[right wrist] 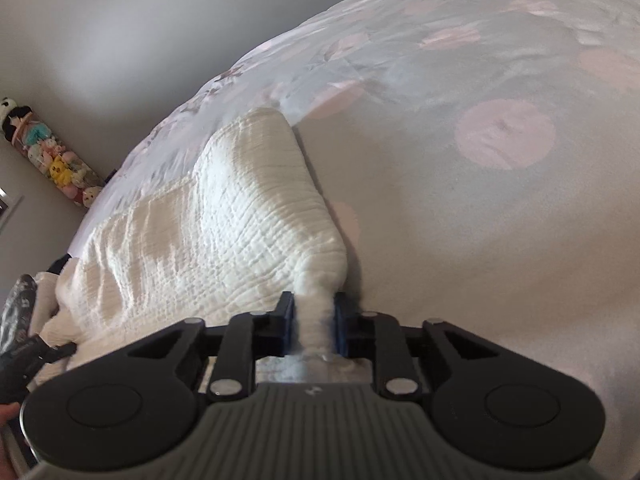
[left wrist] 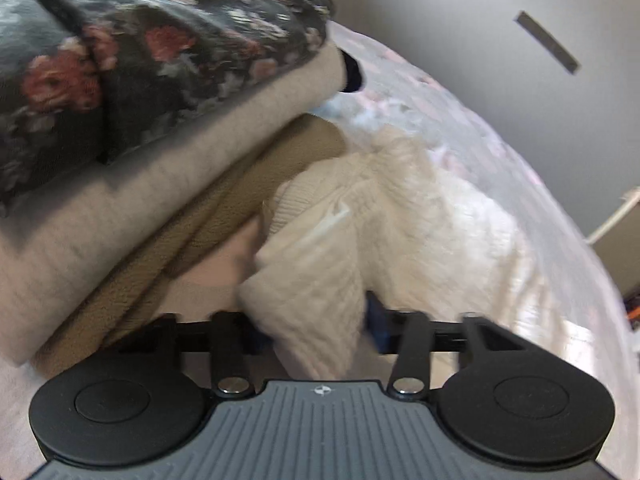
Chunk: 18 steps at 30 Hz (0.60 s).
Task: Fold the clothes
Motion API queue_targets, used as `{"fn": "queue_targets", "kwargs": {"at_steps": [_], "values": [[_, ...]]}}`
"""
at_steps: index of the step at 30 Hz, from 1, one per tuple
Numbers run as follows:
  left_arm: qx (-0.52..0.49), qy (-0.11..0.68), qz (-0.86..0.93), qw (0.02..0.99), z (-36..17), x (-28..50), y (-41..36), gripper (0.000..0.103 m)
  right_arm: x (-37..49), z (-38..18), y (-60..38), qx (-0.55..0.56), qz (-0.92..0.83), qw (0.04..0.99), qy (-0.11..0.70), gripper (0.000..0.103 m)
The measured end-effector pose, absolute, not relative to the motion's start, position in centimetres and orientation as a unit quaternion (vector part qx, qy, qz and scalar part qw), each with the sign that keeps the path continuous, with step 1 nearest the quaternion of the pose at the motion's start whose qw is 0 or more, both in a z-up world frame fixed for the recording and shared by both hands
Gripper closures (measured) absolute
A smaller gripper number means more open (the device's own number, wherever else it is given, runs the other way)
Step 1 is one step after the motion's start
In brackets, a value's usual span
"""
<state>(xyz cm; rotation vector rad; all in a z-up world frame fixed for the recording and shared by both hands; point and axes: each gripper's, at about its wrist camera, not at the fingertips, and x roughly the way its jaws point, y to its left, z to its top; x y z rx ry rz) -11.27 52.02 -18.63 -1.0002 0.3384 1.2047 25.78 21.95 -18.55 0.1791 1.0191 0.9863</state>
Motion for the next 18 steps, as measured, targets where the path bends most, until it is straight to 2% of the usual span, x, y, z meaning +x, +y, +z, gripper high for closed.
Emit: {"fn": "queue_targets", "kwargs": {"at_steps": [4,10,18], "values": [[-0.439,0.179,0.521,0.71,-17.3,-11.0,52.5,0.088,25.9,-17.4,21.0,0.109,0.464,0.755,0.45,0.088],[-0.426,0.196,0.497,0.73,-14.2,-10.3,50.9,0.09,25.8,-13.5,18.1,0.136,0.475,0.766,0.411,0.09],[-0.414,0.222,0.458,0.755,-10.3,-11.2,44.8,0.09,24.5,-9.7,11.4,0.125,0.452,0.782,0.411,0.09]]}}
